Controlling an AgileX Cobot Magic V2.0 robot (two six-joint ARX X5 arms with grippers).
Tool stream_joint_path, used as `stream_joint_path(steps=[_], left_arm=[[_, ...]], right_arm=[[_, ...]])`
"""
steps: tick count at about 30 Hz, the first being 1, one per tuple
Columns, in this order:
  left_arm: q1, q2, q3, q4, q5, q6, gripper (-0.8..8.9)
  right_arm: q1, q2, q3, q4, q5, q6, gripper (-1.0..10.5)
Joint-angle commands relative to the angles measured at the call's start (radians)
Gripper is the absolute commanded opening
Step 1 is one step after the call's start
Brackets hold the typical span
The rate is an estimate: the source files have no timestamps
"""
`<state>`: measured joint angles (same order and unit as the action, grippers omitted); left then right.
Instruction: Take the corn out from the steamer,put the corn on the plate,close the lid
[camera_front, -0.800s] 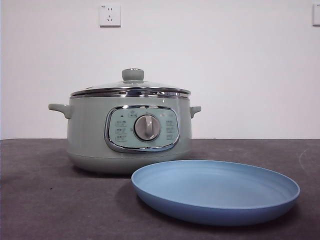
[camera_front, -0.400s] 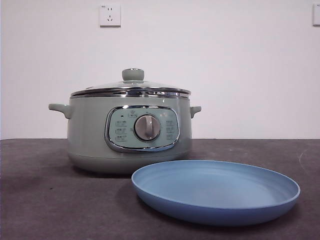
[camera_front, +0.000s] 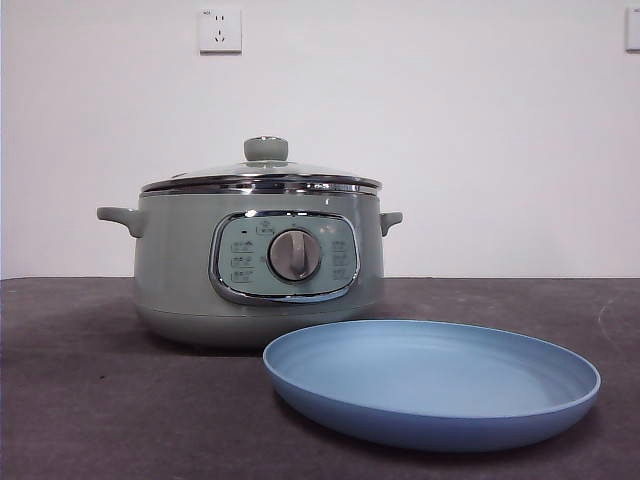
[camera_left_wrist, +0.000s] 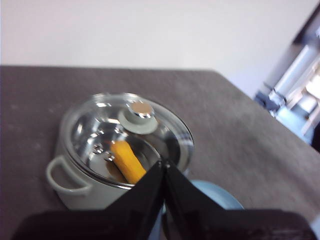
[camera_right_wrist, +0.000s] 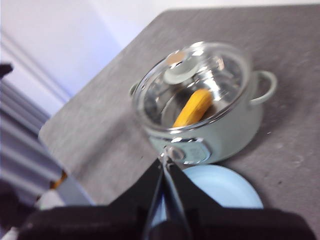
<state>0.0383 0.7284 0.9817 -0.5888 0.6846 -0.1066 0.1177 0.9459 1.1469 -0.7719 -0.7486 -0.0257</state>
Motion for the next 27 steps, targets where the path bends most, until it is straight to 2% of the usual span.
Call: stream_joint_path(steps=[1,6,8,11,13,16,17,19,27], left_arm=[[-0.038,0.051,0.054,-0.069,0.004,0.090,-0.06],[-0.090,0.108,0.097,-0.131,-0.001,0.115,-0.07],[-0.096,0.117,0.097,-0.131,-0.001,0.115,-0.04],[-0.097,0.123,0.097,-0.131,-0.001,0.111,0.20],[-0.097,0.124,0.097,-0.131,0.001,0.109,1.73],[-0.097,0.124,0.097,-0.130,0.001,0.107,5.12],[-0.097,0.124,0.097,-0.130,0.001,0.108,5.46],[-0.097,0.124,0.097,-0.130,0.002,0.108,5.41],[-0.098,0.127,0.097,-0.072,0.001,0.105,5.41]], right_arm=[[0.057,0.042,0.035,-0.039,0.012,-0.084,-0.1],[0.163,0.072,0.039,-0.060,0.172,-0.120,-0.1],[0.187,0.076,0.039,-0.060,0.203,-0.122,0.1],[0.205,0.075,0.039,-0.060,0.205,-0.122,0.4],[0.205,0.075,0.039,-0.060,0.205,-0.122,1.7],[0.205,0.075,0.039,-0.060,0.205,-0.122,3.7],[0.205,0.075,0.039,-0.061,0.205,-0.122,4.3],[0.205,0.075,0.039,-0.061,0.204,-0.121,5.1],[0.205,0.075,0.039,-0.076,0.204,-0.121,5.1]])
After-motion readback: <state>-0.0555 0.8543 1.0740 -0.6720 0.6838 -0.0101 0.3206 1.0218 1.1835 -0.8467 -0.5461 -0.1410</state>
